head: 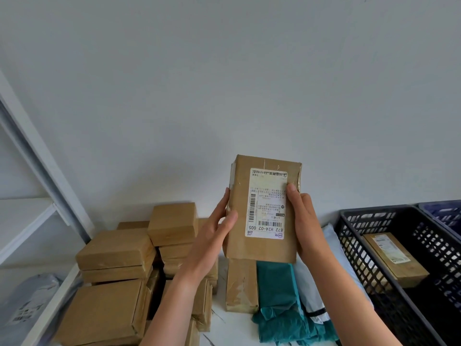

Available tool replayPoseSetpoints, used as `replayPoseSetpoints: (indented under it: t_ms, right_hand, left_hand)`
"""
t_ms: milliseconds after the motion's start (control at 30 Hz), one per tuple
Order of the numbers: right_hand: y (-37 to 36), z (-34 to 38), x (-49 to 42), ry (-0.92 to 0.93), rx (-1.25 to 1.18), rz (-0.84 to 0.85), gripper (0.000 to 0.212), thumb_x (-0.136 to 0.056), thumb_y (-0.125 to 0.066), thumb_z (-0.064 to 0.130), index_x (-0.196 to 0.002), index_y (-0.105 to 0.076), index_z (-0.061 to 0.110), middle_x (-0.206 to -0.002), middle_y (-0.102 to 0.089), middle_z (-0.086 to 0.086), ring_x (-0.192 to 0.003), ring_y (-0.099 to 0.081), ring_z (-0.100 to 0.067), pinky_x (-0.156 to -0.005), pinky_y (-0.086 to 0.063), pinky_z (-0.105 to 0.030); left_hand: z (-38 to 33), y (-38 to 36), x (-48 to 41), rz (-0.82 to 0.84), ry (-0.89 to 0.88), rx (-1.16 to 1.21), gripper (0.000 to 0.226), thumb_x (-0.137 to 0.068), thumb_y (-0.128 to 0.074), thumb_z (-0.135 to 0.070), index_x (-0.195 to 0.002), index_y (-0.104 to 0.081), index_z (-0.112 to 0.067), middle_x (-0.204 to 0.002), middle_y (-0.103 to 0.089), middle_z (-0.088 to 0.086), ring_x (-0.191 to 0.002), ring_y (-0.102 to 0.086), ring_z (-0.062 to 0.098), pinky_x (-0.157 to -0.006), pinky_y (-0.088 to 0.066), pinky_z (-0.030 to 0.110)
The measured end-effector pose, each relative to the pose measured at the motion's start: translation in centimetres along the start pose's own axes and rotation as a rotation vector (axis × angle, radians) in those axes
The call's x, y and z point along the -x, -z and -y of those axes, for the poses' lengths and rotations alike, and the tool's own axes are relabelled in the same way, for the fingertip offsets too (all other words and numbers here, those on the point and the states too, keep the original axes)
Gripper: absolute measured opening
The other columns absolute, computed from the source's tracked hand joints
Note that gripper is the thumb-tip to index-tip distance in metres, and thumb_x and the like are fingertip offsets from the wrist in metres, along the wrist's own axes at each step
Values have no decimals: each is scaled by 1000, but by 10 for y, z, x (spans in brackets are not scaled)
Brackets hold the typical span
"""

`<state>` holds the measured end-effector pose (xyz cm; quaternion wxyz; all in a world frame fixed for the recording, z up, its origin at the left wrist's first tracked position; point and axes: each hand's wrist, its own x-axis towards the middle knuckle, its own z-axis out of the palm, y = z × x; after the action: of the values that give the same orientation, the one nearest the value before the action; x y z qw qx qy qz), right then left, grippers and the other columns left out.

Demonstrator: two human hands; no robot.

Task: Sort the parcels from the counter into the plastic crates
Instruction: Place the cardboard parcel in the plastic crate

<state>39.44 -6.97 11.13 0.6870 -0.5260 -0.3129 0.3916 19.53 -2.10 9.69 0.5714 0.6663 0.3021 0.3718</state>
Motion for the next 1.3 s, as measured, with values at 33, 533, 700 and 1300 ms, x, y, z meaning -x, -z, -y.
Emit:
replayPoseSetpoints:
  t_ms: [33, 533, 700, 1300]
  right_hand:
    - [0, -1, 0, -8, 3, -11, 46, -95, -61, 61, -99, -48, 17, -72, -72, 17, -84, -71, -8, -89, -55, -39]
    - [27, 48, 18, 241, 1292, 717, 117, -73, -81, 70, -162, -9, 45, -150, -5, 43, -147, 1, 11, -126, -2, -28]
    - [25, 15, 8, 286, 1299, 710, 110, -67, -83, 71, -157, -29, 38, -137, -41, 24, -124, -44, 3, -108, -47, -30]
    - [36, -63, 16, -163, 20, 186, 57, -90, -72, 46, -142, -56, 29, -128, -74, -10, -117, -72, -31, -108, -50, -59]
  left_hand:
    - [3, 2, 1, 11, 3, -22, 76, -92, -54, -67, -160, -25, -52, -141, -63, -20, -126, -63, -1, -84, -52, 8]
    - [-69, 18, -35, 566, -2, -1247, 101, -71, -83, -69, -149, -27, -35, -122, -63, -13, -95, -64, 8, -82, -57, 34]
    - [-77, 17, -43, 632, -4, -1238, 106, -72, -85, -64, -153, -23, -36, -136, -58, -12, -112, -60, 9, -96, -55, 39]
    - [63, -13, 8, -71, 147, -3, 81, -77, -69, -79, -148, -33, -68, -133, -70, -9, -120, -70, 10, -101, -57, 39]
